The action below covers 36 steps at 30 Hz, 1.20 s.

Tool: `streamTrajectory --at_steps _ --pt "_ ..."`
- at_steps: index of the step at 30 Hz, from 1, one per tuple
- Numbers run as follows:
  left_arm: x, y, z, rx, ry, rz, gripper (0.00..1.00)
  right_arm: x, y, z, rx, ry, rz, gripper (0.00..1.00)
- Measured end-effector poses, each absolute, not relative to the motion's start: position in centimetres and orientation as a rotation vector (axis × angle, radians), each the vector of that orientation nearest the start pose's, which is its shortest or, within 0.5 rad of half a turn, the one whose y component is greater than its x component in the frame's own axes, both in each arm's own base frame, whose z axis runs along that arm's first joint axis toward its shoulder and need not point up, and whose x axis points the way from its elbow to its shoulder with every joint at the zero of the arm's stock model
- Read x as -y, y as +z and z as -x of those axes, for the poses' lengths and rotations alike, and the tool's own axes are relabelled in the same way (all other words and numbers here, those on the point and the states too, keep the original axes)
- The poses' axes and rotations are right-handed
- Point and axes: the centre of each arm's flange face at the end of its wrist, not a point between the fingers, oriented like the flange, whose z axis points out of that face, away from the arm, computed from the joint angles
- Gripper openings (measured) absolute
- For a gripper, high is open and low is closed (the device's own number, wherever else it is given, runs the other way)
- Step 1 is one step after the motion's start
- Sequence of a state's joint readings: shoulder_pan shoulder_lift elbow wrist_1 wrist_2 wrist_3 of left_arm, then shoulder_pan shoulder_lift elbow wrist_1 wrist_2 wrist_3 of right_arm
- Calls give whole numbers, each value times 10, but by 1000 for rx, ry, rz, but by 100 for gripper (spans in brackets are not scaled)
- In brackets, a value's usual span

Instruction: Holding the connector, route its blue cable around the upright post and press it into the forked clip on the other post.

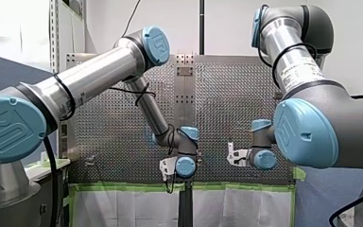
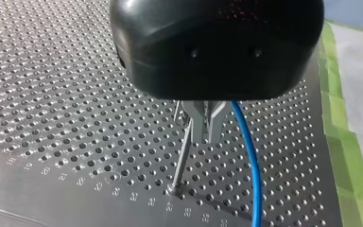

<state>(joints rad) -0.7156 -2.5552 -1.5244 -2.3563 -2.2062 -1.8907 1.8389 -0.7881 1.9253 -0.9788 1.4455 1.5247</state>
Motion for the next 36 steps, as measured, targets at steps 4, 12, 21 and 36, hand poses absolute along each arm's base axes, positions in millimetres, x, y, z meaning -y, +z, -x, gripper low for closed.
streamTrajectory --at_steps 4,12,21,36 --pt "487 -28 -442 -1692 -245 127 0 489 -6 -284 1063 1375 -1638 0" --pt "487 -28 -443 -1690 -263 140 0 489 -6 -284 1065 1374 -1640 0" --pt "482 -30 -441 -1694 -244 160 0 488 -7 -284 1069 1370 -1648 0" --pt "477 -36 -436 -1697 -258 178 0 487 -7 -285 1067 1372 -1652 0"
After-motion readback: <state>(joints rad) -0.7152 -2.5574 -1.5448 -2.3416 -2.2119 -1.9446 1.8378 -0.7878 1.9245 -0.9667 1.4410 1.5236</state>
